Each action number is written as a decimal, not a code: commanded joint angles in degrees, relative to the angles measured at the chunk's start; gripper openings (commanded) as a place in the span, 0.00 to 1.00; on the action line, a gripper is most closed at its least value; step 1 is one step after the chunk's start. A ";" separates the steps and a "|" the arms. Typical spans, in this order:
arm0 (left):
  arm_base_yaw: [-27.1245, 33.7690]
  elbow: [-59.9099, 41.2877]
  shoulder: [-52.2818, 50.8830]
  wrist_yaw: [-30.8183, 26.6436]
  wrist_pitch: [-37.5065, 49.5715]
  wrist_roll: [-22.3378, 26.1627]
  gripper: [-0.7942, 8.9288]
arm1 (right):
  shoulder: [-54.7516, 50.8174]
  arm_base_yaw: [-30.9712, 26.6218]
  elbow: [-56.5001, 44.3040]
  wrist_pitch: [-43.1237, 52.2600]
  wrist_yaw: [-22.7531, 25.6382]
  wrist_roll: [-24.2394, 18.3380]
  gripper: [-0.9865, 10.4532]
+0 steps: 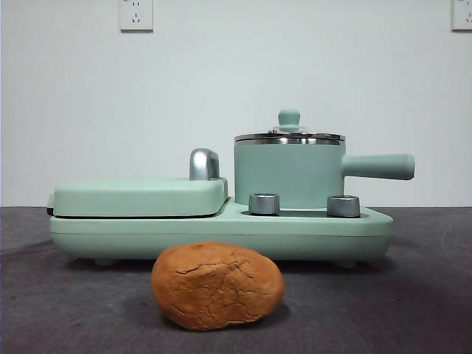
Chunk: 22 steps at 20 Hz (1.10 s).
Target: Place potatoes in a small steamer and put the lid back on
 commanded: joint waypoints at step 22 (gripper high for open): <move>0.04 44.59 24.85 11.06 -33.35 17.53 0.09 | 18.27 -0.07 42.14 -33.97 -7.65 -2.21 0.10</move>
